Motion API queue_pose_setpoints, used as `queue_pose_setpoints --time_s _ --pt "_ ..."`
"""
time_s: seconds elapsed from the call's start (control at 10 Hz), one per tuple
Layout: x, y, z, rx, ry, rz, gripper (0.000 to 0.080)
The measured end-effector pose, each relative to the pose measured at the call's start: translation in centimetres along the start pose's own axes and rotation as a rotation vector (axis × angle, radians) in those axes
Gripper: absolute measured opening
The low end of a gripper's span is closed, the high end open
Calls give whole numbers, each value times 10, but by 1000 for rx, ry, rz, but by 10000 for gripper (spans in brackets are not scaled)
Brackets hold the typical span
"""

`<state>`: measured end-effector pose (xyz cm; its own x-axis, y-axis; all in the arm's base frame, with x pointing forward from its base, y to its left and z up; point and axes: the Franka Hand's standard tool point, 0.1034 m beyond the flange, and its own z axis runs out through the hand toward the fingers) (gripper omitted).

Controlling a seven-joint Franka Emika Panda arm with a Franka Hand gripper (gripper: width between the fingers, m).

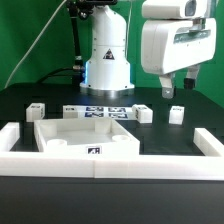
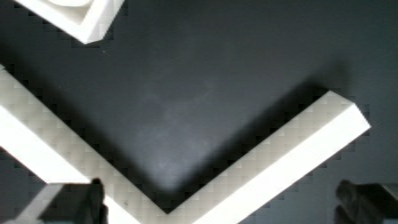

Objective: Assemble one leg

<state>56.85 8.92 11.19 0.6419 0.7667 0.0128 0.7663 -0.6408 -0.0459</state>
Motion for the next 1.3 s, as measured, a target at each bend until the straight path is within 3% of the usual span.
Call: queue_pose_setpoints --time_s 0.5,0.6,0.8,1.0,1.2,1.3 --pt "-1 -1 1 6 5 5 650" --pt "-6 -8 6 -14 13 -79 650" --pt "-26 -20 19 -23 13 -240 650" --pt "-43 -16 26 -36 -16 -425 650" --pt "-57 -3 27 -51 -44 -499 650" --pt "-57 -4 27 -51 -44 -487 650"
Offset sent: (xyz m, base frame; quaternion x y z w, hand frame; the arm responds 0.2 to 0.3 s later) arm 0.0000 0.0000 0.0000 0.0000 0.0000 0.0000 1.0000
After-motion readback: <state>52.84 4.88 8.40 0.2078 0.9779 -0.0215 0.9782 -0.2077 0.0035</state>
